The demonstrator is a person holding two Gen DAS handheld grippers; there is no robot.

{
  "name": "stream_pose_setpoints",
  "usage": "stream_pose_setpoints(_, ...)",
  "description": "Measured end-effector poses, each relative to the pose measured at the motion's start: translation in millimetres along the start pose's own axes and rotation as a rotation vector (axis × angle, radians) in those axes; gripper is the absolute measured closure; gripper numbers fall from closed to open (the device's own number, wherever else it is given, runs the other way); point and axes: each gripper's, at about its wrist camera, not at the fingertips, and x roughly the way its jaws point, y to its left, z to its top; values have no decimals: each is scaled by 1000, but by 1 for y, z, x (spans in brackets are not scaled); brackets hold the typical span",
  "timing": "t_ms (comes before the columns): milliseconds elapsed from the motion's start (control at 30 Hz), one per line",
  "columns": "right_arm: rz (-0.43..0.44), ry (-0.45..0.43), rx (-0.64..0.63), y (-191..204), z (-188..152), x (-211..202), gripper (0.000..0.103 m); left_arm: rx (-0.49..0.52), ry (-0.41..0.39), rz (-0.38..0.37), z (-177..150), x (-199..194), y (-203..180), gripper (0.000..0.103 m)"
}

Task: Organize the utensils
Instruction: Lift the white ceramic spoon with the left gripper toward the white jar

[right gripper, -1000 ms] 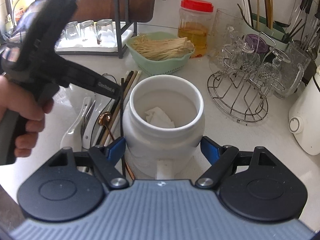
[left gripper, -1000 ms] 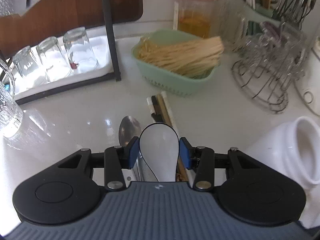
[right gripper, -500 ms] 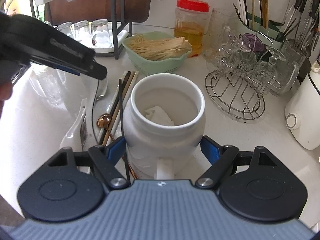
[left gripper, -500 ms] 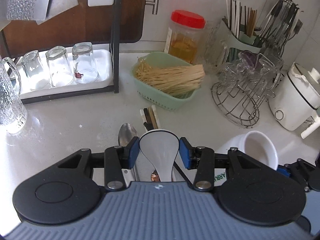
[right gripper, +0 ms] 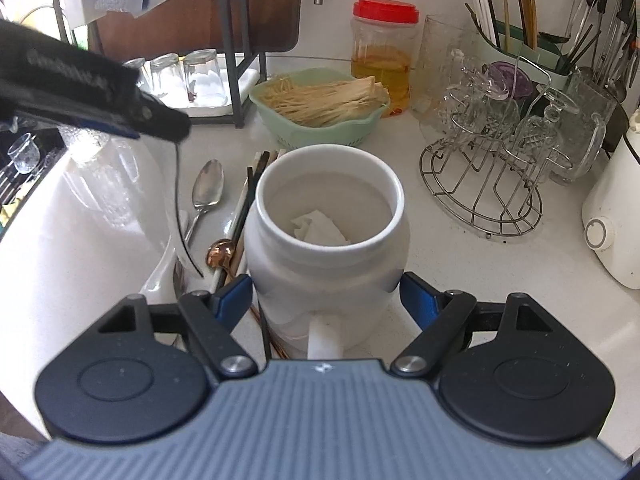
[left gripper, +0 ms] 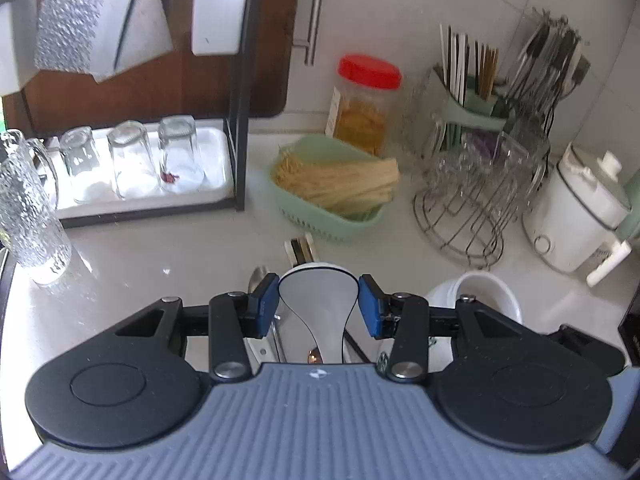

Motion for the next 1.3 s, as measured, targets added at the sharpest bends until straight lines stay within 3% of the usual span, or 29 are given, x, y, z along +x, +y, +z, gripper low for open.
stream_pose_setpoints(600, 24, 11, 2, 0, 2, 0, 21, 16, -146, -66, 44, -66, -8, 54)
stream_pose_setpoints(1067, 37, 8, 6, 1, 2, 0, 21, 65, -244, -131, 78, -101, -38, 54)
stream_pose_setpoints(1300, 43, 3, 4, 0, 1, -1, 21, 78, -221, -169, 83, -88, -54, 54)
